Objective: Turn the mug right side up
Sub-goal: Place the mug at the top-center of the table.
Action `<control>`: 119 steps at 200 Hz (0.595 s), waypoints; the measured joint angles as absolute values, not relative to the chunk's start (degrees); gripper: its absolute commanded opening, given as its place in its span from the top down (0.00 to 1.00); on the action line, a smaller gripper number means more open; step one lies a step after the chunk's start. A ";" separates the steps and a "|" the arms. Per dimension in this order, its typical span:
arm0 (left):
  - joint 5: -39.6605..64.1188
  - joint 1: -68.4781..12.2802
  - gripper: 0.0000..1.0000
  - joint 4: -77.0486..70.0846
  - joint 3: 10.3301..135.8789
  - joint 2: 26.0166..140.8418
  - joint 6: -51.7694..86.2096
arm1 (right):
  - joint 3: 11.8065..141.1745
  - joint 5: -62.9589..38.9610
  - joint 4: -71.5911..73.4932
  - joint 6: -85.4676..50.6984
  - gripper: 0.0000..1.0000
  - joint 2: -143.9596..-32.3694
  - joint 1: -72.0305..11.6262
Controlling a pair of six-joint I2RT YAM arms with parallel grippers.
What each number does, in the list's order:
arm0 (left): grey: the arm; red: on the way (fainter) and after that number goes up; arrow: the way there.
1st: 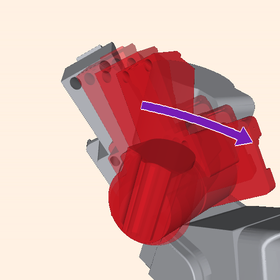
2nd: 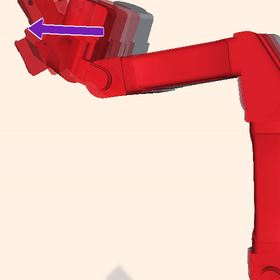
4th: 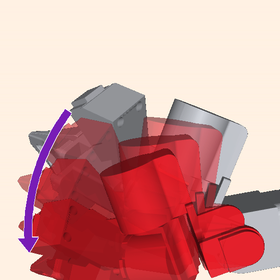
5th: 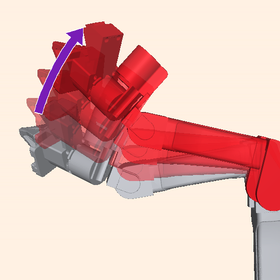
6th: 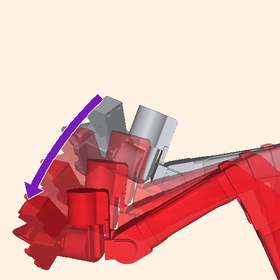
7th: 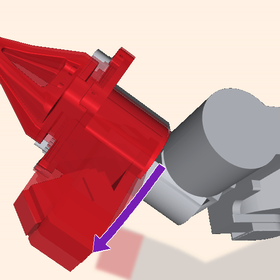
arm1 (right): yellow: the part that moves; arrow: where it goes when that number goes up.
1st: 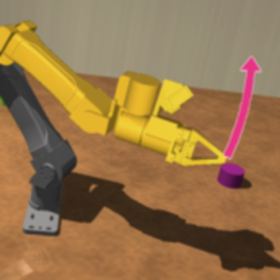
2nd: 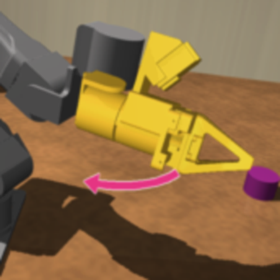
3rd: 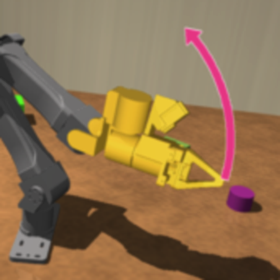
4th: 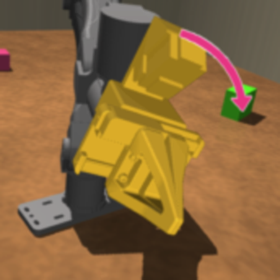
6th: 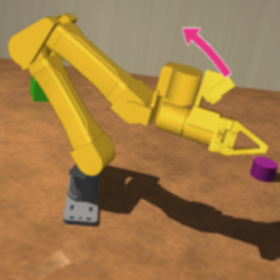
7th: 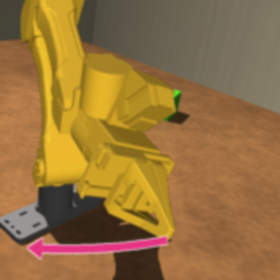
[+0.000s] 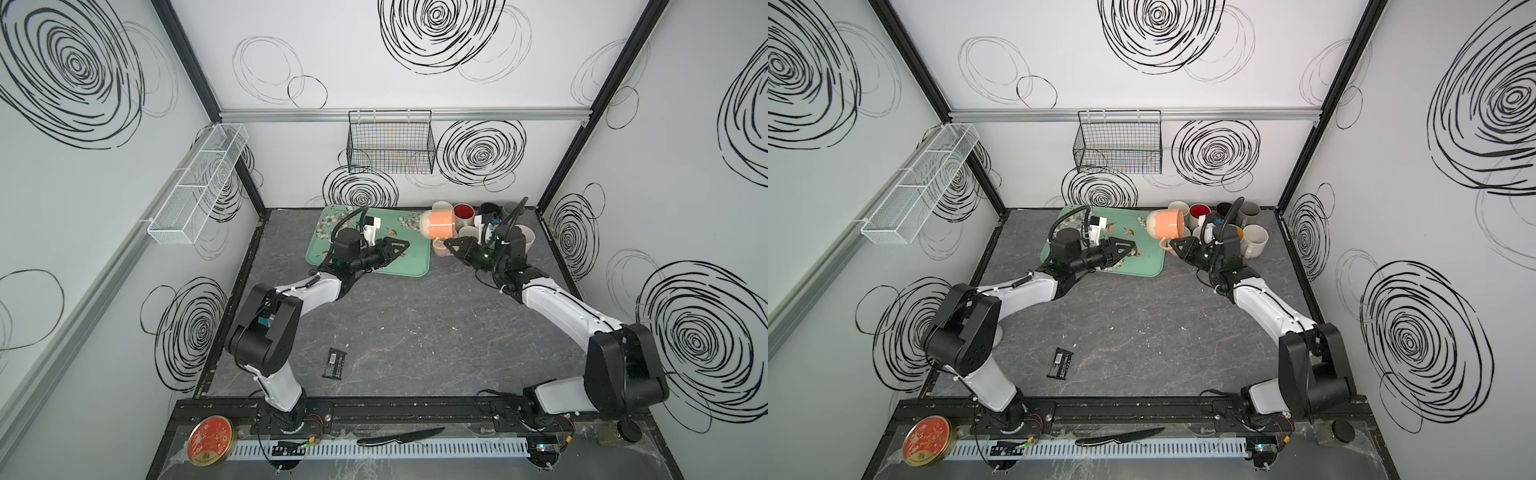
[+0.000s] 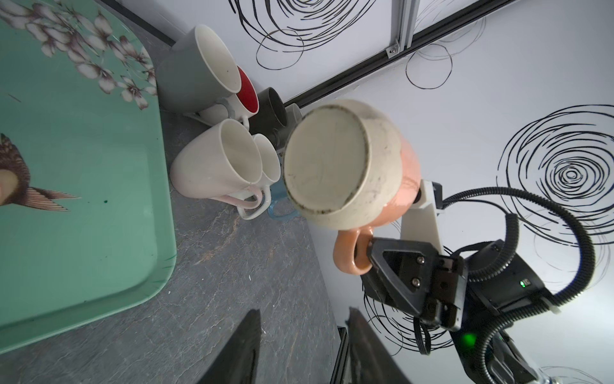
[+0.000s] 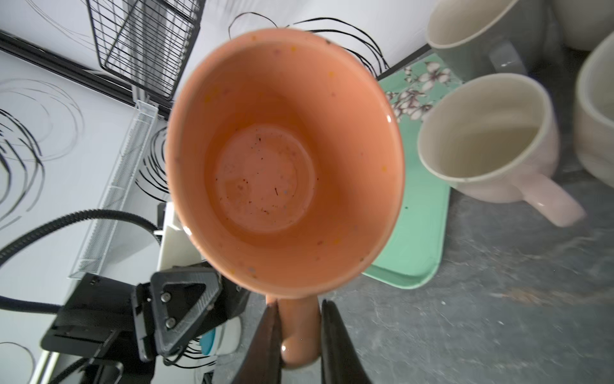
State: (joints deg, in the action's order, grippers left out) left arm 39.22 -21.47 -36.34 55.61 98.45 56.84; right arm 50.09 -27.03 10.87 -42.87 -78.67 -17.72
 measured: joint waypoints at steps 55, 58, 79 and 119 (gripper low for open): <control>39.57 -21.39 0.53 -36.47 55.57 98.65 56.88 | 41.50 -20.23 1.15 -35.62 1.00 -75.66 -17.93; 39.57 -21.37 0.53 -36.56 55.51 98.67 56.88 | 41.50 -19.59 0.58 -35.27 1.00 -75.66 -18.04; 39.59 -21.06 0.54 -37.41 54.57 98.85 57.04 | 41.69 -14.48 -2.66 -31.57 1.00 -75.66 -19.20; 39.62 -20.29 0.54 -37.39 52.82 99.00 57.23 | 44.36 -5.04 -7.38 -24.95 1.00 -76.05 -24.10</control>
